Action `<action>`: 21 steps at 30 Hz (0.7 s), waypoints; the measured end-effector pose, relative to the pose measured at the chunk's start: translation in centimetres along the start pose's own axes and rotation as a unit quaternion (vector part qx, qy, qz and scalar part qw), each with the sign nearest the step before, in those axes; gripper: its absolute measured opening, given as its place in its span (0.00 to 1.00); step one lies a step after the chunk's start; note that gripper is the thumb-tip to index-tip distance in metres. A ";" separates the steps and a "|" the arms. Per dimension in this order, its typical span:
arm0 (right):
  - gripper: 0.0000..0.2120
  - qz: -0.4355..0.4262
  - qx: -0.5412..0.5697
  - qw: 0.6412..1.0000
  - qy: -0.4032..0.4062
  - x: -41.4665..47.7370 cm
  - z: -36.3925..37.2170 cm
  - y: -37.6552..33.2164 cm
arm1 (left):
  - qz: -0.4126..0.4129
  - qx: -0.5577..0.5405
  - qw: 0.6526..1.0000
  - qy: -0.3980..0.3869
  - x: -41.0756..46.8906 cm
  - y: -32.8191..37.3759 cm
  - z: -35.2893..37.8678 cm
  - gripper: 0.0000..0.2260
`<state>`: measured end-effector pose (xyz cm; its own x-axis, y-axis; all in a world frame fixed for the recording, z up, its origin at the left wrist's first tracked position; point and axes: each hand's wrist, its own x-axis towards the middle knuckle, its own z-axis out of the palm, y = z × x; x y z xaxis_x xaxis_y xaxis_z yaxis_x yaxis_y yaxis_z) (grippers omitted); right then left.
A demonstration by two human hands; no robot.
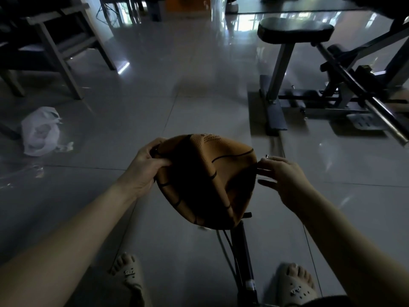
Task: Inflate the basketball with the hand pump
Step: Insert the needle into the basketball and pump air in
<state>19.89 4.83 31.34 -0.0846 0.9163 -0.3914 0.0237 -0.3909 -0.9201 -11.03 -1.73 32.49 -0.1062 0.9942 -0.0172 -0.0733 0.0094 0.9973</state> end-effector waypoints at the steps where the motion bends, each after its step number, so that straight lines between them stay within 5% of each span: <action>1: 0.08 0.026 0.037 0.999 -0.011 0.0 0.1 0.0 | -0.002 -0.003 1.000 -0.002 0.0 0.0 0.0 0.14; 4: 0.09 0.076 0.106 0.991 -0.040 -0.2 0.1 -0.3 | -0.029 -0.035 0.999 0.026 0.2 -0.2 -0.1 0.16; 14: 0.11 0.013 0.140 0.985 -0.102 -0.9 -0.4 -1.4 | -0.104 -0.117 0.983 0.094 0.4 -0.6 0.1 0.14; 17: 0.11 0.023 0.120 0.989 -0.080 -0.7 -0.2 -0.7 | -0.084 -0.063 0.991 0.083 0.2 -0.7 0.5 0.13; 21: 0.08 0.064 0.122 0.990 -0.017 -0.7 0.4 0.4 | 0.065 0.178 0.982 0.013 -0.6 -0.1 1.9 0.14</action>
<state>19.55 4.03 31.23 -0.1297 0.8560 -0.5004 -0.2037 -0.5169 -0.8314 -9.08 -2.09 32.54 -0.1177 0.9865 0.1140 0.2927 -0.0752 0.9533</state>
